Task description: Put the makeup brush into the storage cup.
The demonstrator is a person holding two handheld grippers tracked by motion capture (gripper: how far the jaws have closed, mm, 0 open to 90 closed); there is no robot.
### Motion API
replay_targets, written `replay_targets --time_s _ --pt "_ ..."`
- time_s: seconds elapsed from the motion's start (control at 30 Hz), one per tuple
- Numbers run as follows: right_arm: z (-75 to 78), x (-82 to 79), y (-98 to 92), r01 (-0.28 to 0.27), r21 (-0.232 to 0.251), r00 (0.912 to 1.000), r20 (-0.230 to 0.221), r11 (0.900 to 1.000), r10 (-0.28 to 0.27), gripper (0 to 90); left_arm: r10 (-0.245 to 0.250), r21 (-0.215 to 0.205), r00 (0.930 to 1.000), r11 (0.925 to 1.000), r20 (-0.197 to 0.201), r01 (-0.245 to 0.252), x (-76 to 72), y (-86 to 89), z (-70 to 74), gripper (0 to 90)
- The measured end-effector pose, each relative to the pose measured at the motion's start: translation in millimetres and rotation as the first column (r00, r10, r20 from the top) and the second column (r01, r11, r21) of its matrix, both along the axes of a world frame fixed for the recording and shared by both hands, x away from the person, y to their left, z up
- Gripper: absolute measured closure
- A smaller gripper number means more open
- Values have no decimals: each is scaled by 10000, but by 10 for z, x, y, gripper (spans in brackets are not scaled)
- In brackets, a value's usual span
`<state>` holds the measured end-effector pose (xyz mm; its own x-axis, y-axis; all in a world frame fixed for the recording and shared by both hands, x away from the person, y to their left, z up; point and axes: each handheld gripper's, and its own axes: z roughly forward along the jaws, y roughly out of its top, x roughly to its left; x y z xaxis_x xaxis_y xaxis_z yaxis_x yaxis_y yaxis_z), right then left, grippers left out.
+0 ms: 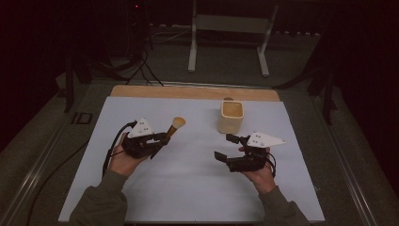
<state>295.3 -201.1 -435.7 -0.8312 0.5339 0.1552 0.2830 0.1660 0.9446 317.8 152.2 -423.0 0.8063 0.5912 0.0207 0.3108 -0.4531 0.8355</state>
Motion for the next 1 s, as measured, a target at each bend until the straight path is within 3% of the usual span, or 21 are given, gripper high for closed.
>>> replay_targets --time_s 0.37,0.53,0.67,1.0 --pt "22 42 99 -171 422 9997 -155 9990 178 217 -646 -98 9978 9979 165 648 -79 -407 -54 756" --pt "26 54 129 -246 533 9993 -263 9983 261 229 -818 -379 9964 9959 227 826 -109 -552 -78 755" --pt "34 59 160 -378 592 9986 -344 9975 398 283 -974 -520 9944 9937 408 995 -141 -667 -95 756" --pt "39 73 163 -488 1082 9976 -444 9929 539 535 -1209 -971 9898 9870 759 1280 -258 -865 -103 755"
